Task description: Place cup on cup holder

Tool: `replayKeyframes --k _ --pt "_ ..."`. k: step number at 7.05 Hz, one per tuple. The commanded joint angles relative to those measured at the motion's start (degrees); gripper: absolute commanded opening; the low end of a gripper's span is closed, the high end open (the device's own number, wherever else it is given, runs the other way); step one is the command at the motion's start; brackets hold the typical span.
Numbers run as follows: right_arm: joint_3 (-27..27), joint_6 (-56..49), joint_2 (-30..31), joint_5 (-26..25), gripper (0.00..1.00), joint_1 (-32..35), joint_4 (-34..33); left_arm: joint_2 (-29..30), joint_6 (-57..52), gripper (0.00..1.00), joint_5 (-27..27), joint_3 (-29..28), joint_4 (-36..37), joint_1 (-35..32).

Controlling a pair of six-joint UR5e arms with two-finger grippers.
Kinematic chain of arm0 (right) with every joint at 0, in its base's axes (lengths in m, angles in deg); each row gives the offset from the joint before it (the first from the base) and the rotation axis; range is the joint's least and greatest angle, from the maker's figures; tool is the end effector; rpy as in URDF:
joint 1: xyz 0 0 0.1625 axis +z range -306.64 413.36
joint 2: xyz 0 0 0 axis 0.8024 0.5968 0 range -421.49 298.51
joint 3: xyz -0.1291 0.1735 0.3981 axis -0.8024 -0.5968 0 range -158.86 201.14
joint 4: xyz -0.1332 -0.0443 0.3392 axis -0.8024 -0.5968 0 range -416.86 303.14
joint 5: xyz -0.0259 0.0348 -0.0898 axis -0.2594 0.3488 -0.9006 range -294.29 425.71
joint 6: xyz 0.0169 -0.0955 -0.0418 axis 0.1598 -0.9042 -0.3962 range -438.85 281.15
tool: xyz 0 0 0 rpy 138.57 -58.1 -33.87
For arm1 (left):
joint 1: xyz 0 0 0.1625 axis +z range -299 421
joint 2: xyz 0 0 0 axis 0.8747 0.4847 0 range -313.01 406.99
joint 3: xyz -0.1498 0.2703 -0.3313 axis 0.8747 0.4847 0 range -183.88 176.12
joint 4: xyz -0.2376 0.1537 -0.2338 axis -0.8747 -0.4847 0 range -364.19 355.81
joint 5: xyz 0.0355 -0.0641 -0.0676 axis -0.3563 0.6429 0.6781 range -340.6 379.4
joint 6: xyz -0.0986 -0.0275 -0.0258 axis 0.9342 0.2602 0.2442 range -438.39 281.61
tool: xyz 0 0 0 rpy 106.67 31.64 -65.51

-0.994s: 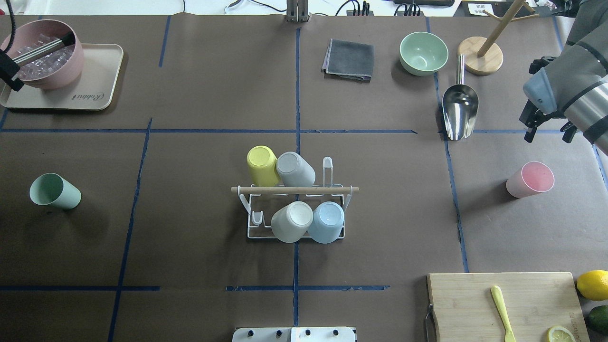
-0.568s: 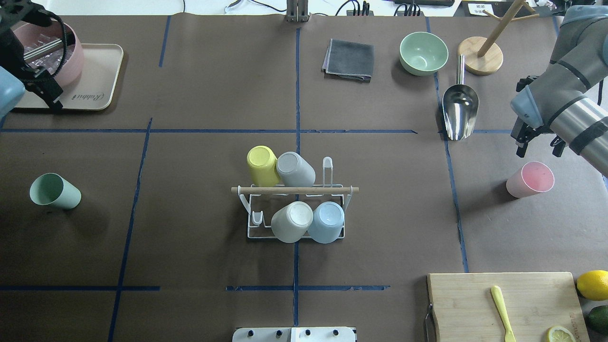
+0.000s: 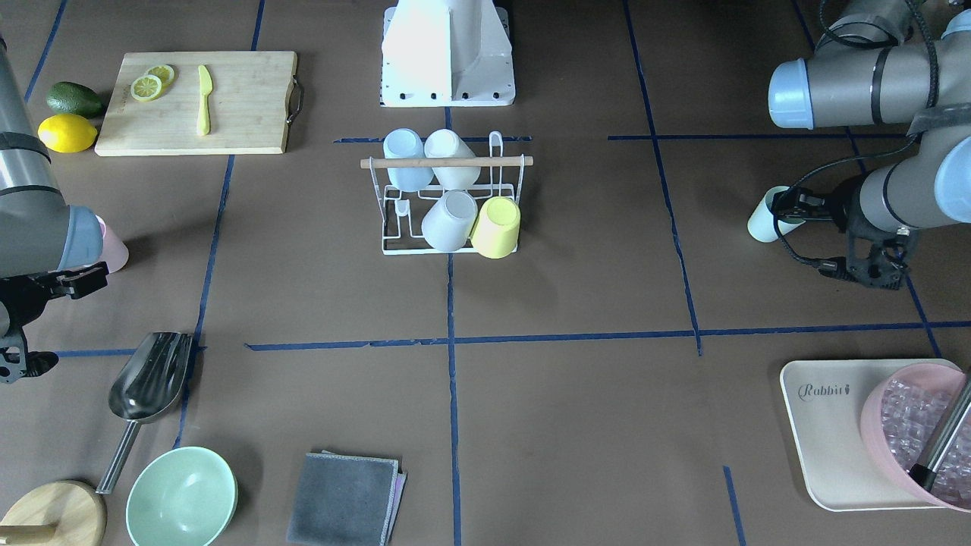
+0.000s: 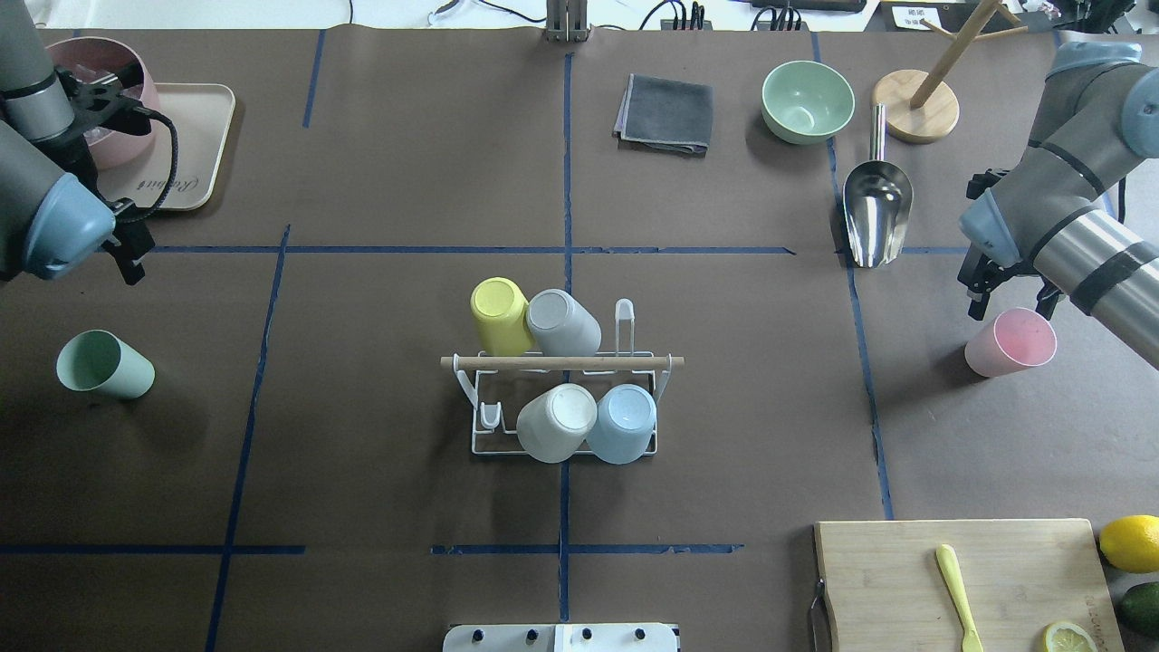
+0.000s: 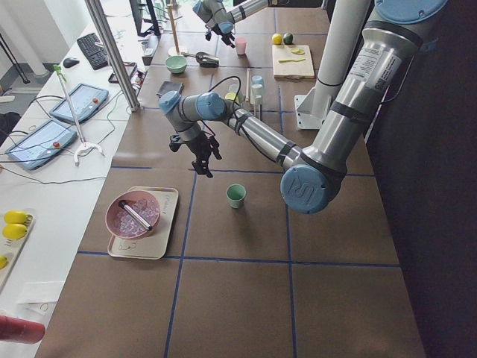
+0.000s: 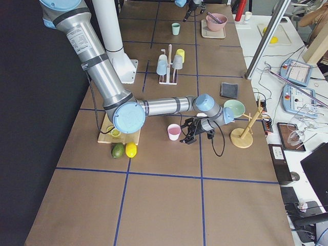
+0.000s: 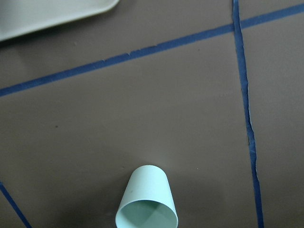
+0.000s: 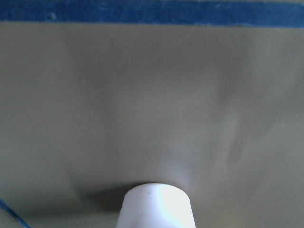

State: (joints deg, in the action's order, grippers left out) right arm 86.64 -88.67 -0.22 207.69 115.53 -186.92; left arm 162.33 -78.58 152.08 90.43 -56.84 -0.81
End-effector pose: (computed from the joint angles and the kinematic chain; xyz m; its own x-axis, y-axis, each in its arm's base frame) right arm -0.2365 -0.5555 0.6456 0.6842 -0.0038 0.7293 0.5027 0.7270 -0.4678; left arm 0.2193 -0.5401 0.4932 0.6893 0.2701 -0.6722 -0.4704 0.8726 -0.1318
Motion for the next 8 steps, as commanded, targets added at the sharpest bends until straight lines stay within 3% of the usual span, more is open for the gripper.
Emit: replayKeyframes --k 1,4,8 --pt "0.0 0.0 0.0 0.2 1.00 -0.6 0.0 3.6 -0.5 1.00 0.0 -6.7 0.2 2.0" --pt "0.0 0.0 0.2 0.2 1.00 -2.4 0.0 5.6 -6.4 1.00 0.4 -16.7 -0.3 2.7" --pt "0.0 -1.9 1.2 -0.1 1.00 -3.9 -0.2 6.2 -7.8 1.00 0.7 -22.0 -0.4 2.7"
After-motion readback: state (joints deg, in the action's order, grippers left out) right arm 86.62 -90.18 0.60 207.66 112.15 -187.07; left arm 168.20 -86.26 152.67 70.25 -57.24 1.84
